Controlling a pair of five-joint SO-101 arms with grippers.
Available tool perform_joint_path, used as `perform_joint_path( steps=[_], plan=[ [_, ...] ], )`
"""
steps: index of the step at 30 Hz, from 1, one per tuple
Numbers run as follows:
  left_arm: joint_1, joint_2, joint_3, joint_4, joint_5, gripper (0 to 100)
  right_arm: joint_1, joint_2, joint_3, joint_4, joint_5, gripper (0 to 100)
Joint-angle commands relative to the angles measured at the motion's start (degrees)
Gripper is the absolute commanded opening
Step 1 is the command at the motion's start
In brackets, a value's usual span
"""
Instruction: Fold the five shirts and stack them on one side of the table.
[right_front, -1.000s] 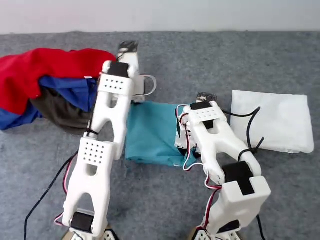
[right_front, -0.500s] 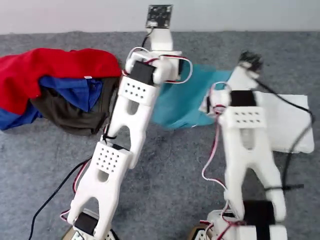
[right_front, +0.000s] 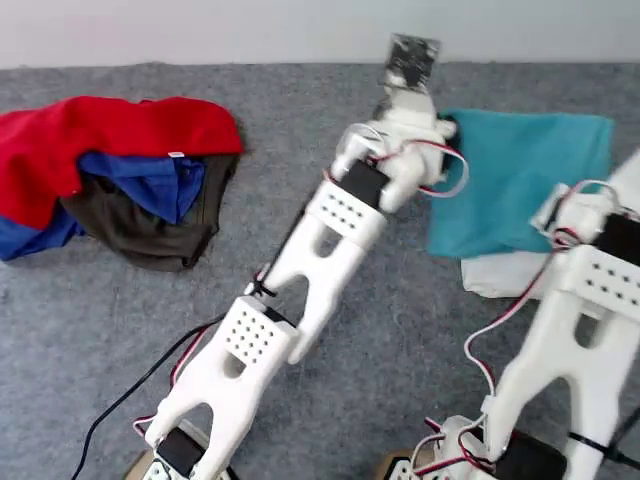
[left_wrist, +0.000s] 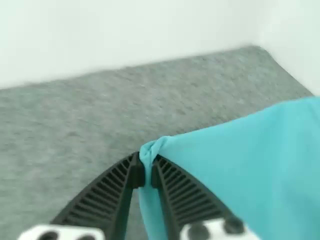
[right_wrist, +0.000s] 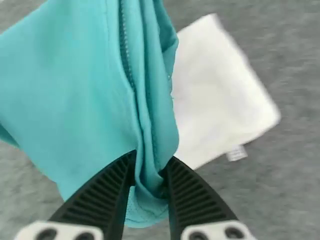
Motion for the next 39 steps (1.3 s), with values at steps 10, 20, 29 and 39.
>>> perform_joint_path(
  steps=[10,20,29,39],
  plan=[
    [5.1,5.71,0.13,-5.8,5.19,13,11.47,4.53,4.57,-10.86,11.43,4.8],
    [-3.78,2.64,-5.58,8.35,4.92,13,15.52,12.09,6.86,-14.99,12.31,56.8],
    [-22.86,-3.6,-16.22,34.9,-6.42,3,12.97,-0.13,5.63,-9.71,16.44,0.2],
    [-46.42,-16.53,-12.7,50.11,-10.11,1,4.88,-17.01,7.47,1.1,16.53,2.0]
  ],
)
